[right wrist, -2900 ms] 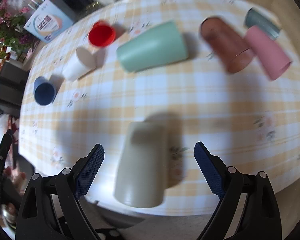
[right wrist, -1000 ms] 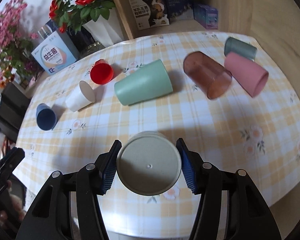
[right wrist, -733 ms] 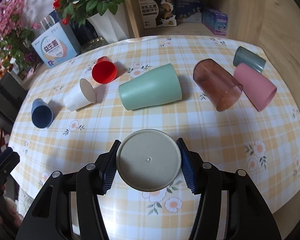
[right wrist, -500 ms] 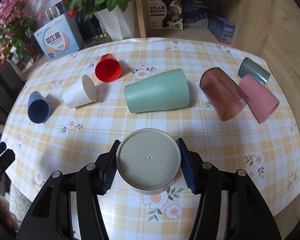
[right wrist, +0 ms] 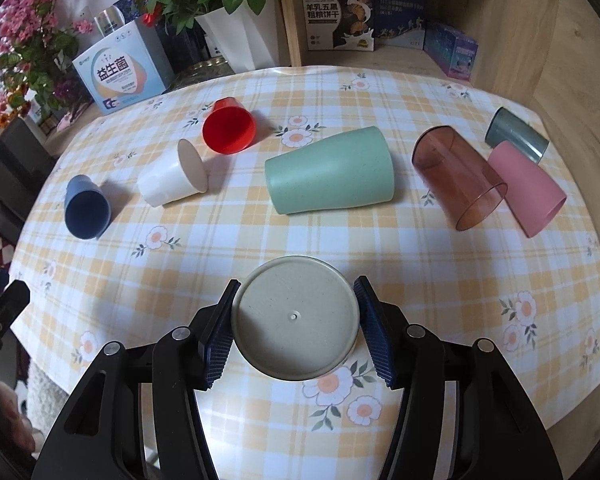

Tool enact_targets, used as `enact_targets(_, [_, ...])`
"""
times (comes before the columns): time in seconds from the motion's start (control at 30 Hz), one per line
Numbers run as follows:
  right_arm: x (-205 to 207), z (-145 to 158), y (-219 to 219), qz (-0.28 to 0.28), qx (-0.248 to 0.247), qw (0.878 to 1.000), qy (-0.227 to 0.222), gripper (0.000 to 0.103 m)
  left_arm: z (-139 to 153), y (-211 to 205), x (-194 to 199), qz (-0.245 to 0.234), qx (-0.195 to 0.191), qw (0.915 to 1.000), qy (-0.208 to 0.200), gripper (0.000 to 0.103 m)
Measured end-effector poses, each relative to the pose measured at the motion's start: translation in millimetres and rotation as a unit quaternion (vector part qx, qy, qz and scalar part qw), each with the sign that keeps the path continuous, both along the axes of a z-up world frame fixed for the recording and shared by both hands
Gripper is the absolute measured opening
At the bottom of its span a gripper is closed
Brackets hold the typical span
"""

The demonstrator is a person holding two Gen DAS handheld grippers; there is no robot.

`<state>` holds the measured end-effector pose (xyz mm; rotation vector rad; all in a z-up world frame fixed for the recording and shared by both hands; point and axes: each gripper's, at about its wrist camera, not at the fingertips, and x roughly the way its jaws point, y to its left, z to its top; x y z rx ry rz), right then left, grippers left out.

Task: Flip cup upside down
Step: 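Lower the beige cup onto the table and open the right gripper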

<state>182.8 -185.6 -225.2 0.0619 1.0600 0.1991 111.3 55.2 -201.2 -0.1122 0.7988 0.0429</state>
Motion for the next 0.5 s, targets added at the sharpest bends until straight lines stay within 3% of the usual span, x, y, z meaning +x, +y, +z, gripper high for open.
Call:
enact_targets(0.07, [-1.6,2.3,-2.1,-0.001,0.014,1.000,0.004,0.068,2.6,-0.1,0.7,-0.002,0.000,1.0000,0.002,0.097])
enact_targets(0.17, [-6.6,7.0,-2.4,0.002,0.017,1.000,0.006,0.074,5.8,-1.5,0.3,-0.006,0.000,1.0000,0.002,0.097])
enact_targets(0.33, [-16.9,12.2,-3.4,0.002,0.014,1.000,0.002,0.074,10.0,-5.9,-1.0,-0.012,-0.001,0.9999,0.003,0.097])
enact_targets(0.4, [-20.4,14.6,-4.5,-0.004,0.010,1.000,-0.003,0.091,12.0,-8.6,-1.1,-0.017,0.002,0.9999,0.004,0.097])
enact_targets(0.5, [-26.4,23.0,-8.8,-0.014,0.007,1.000,-0.013,0.090,19.2,-14.1,-2.5,-0.028,0.014,0.9995,-0.001,0.097])
